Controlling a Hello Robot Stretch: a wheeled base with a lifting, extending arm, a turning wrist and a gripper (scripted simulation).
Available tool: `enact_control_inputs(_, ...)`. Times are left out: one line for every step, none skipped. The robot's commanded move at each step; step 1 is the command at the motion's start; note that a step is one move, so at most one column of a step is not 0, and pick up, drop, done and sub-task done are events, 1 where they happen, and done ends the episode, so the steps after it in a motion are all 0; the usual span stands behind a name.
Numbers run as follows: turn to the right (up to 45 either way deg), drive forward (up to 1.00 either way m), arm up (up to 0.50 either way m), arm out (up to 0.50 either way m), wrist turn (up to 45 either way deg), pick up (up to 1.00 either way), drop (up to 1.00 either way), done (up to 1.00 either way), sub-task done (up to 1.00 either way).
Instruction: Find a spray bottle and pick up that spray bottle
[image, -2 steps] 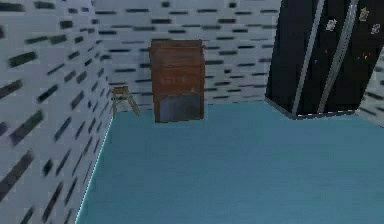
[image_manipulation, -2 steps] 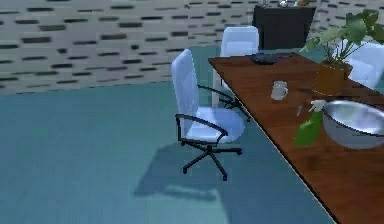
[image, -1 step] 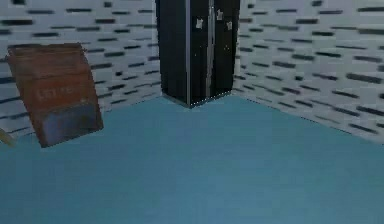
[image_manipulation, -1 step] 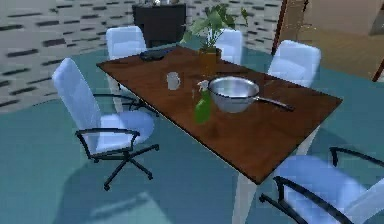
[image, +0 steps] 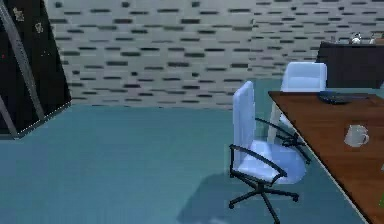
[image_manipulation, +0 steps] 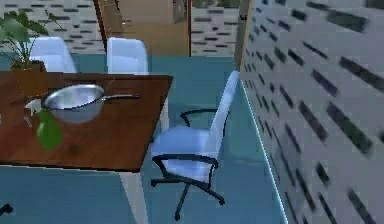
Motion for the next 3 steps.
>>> enact_control_inputs(45.0,0.0,0.0,0.0,0.0,0.0,0.0,0.0,0.0)
enact_control_inputs(45.0,0.0,0.0,0.0,0.0,0.0,0.0,0.0,0.0)
enact_control_inputs(0.0,0.45,0.0,0.0,0.0,0.0,0.0,0.0,0.0)
